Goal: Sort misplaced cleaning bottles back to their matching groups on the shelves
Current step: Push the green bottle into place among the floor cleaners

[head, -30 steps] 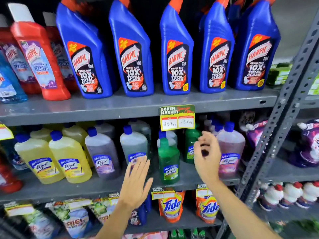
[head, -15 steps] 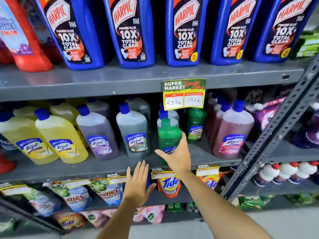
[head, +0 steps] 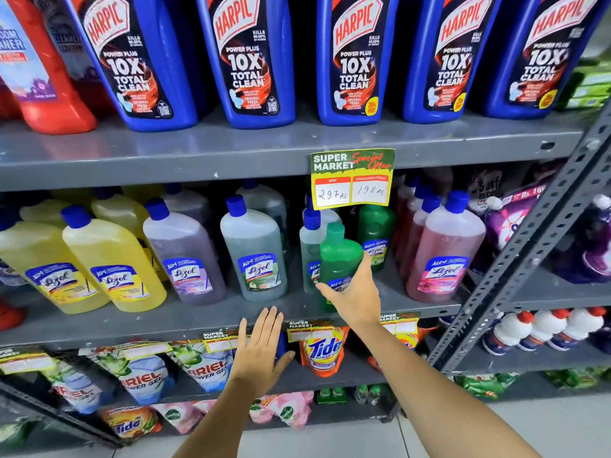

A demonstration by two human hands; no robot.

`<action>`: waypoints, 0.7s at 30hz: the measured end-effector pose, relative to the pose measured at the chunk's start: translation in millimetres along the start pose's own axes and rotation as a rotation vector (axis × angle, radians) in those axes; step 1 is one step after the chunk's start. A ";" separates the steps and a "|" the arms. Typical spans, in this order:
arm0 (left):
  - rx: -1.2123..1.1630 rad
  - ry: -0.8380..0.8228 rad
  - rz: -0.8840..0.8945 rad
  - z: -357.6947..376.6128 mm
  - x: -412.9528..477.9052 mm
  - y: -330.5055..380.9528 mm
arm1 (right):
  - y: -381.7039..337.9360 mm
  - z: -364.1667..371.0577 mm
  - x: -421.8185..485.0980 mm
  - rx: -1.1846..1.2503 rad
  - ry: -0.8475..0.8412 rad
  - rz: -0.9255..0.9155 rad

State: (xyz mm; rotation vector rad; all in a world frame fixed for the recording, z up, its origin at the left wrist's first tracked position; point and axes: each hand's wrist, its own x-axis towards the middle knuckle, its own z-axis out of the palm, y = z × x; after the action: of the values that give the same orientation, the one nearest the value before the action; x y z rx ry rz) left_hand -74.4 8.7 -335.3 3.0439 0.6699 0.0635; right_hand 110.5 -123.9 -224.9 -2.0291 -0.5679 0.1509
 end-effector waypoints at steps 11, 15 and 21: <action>0.000 0.016 -0.008 -0.1 -0.2 2.6 | 23.1 -39.9 22.1 0.006 0.148 0.055; -0.005 0.021 -0.012 3.0 0.8 2.9 | 29.5 -36.0 19.0 0.008 0.150 0.104; -0.009 0.026 0.000 3.9 0.5 0.7 | 47.0 -23.8 17.3 0.000 0.094 0.177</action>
State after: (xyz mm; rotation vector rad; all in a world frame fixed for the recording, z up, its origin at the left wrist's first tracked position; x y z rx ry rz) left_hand -73.5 8.2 -339.1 3.0392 0.6689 0.1065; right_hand 149.3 -154.1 -250.6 -2.0735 -0.3293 0.1604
